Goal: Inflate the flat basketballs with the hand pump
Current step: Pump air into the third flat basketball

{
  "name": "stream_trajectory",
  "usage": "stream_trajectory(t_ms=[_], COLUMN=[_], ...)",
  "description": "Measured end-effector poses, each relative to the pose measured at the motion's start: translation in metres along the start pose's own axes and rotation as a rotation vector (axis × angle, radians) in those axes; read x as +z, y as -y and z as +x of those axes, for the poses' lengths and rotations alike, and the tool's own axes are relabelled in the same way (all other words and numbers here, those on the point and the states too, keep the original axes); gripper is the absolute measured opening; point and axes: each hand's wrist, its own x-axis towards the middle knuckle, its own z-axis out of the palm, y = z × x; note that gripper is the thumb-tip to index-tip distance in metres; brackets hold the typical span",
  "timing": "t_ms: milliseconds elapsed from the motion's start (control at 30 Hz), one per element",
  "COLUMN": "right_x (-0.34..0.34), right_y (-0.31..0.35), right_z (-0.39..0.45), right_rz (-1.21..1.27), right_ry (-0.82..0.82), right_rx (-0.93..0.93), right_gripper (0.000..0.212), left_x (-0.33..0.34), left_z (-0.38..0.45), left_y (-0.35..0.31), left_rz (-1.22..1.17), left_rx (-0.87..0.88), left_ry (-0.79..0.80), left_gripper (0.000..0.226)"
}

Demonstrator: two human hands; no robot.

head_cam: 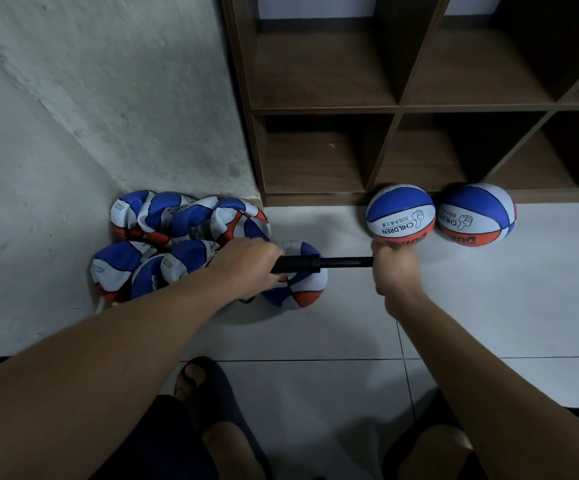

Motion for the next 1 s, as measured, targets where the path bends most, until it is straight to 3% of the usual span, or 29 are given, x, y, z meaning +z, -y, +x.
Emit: stream_trajectory(t_ms=[167, 467, 600, 800, 1000], right_x=[0.027, 0.034, 0.031, -0.013, 0.003], right_y=[-0.007, -0.003, 0.001, 0.003, -0.005], right_z=[-0.028, -0.037, -0.031, 0.006, -0.007], right_rz=[-0.053, -0.090, -0.102, -0.006, -0.042], right_ry=[0.062, 0.128, 0.164, -0.069, -0.023], right_rx=[-0.096, -0.112, -0.087, -0.063, -0.099], right_gripper=[0.037, 0.039, 0.038, 0.025, 0.031], left_x=[-0.003, -0.001, 0.001, -0.002, 0.001], left_z=[-0.002, -0.002, -0.001, -0.002, -0.004], left_y=[-0.016, -0.025, -0.023, 0.011, 0.006], left_rz=[-0.014, -0.010, -0.037, -0.056, -0.006], left_rx=[0.044, 0.086, 0.089, 0.013, -0.013], left_ry=[0.047, 0.032, 0.017, 0.004, 0.019], left_gripper=[0.021, 0.010, 0.016, 0.036, 0.032])
